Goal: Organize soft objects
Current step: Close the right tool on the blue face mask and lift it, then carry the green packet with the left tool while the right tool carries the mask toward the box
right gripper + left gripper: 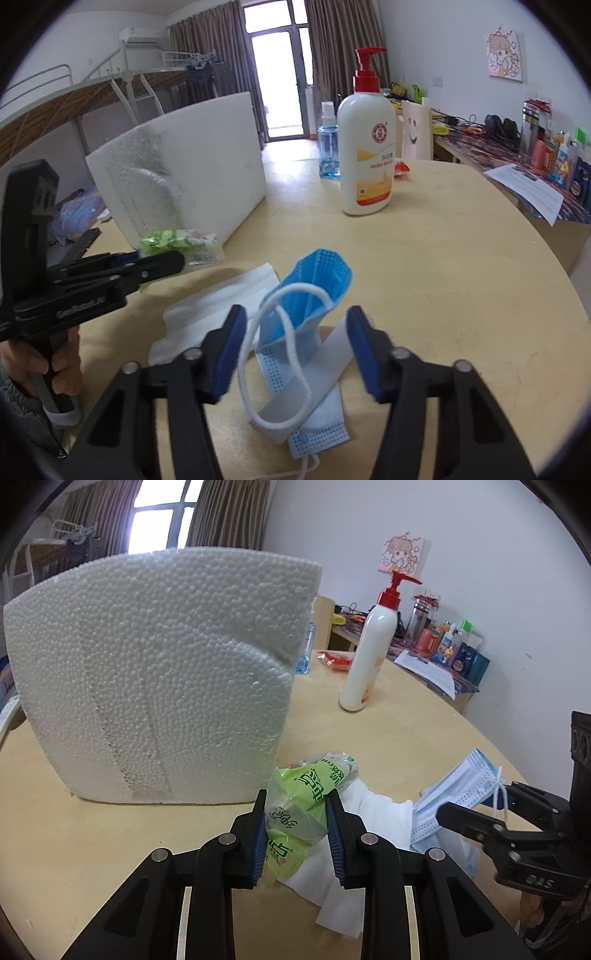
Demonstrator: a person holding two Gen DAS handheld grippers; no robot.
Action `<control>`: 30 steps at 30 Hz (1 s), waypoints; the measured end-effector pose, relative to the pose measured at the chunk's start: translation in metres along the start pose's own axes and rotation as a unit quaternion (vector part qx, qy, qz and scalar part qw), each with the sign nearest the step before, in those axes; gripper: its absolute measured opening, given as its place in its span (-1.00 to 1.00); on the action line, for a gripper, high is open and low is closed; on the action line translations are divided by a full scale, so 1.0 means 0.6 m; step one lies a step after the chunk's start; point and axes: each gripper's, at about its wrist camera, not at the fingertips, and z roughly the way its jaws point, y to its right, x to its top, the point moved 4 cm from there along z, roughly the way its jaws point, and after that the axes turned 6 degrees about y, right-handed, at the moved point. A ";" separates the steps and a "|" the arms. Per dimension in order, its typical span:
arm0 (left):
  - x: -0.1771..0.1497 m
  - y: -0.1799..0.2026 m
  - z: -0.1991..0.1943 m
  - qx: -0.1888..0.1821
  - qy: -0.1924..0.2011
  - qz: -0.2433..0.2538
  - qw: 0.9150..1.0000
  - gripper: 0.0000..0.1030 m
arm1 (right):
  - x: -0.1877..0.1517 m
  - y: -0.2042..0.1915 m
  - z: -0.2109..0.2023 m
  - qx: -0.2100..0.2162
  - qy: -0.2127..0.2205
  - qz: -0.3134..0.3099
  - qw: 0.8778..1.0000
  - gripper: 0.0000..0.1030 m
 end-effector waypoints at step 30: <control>0.002 -0.027 -0.171 -0.020 0.090 0.022 0.996 -0.41 | 0.070 -0.025 -0.106 0.023 0.102 0.010 0.994 -0.85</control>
